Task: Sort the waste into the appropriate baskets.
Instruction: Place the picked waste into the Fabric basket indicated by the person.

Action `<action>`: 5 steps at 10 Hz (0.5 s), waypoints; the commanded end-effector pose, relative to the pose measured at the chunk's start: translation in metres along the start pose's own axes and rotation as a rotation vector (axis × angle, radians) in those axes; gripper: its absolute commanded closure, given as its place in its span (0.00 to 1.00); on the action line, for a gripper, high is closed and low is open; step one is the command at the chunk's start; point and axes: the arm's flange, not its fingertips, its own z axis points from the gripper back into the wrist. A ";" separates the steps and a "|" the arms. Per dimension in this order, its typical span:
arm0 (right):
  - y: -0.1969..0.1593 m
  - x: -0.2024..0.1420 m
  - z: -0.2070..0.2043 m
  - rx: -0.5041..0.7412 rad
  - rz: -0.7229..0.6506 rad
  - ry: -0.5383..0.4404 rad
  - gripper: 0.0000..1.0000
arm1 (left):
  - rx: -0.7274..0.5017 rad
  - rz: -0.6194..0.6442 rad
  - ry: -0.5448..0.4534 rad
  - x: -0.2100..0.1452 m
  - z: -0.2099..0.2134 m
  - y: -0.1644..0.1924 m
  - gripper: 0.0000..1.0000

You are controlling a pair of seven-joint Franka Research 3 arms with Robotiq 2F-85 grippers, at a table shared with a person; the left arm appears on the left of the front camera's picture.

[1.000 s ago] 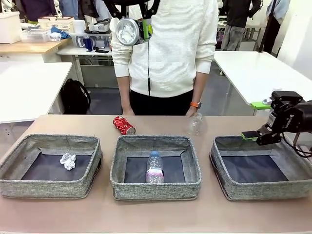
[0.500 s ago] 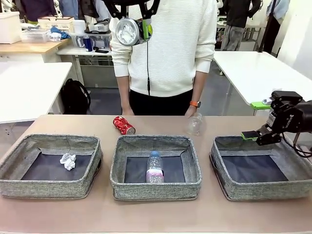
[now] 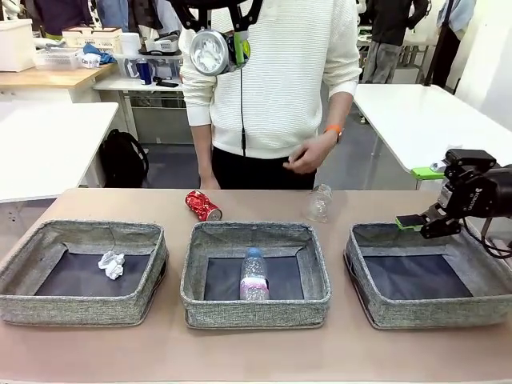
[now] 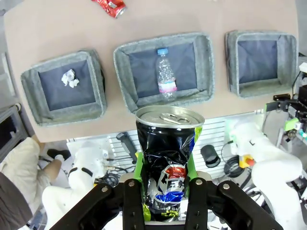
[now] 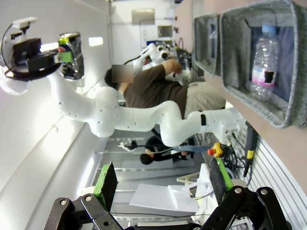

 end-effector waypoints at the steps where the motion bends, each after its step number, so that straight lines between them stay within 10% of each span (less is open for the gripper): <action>1: 0.001 0.002 -0.001 0.018 0.029 -0.007 0.00 | 0.010 0.006 0.000 -0.003 0.000 0.002 0.64; 5: 0.001 0.002 -0.001 0.018 0.029 -0.007 0.00 | 0.010 0.006 0.000 -0.003 0.000 0.002 0.64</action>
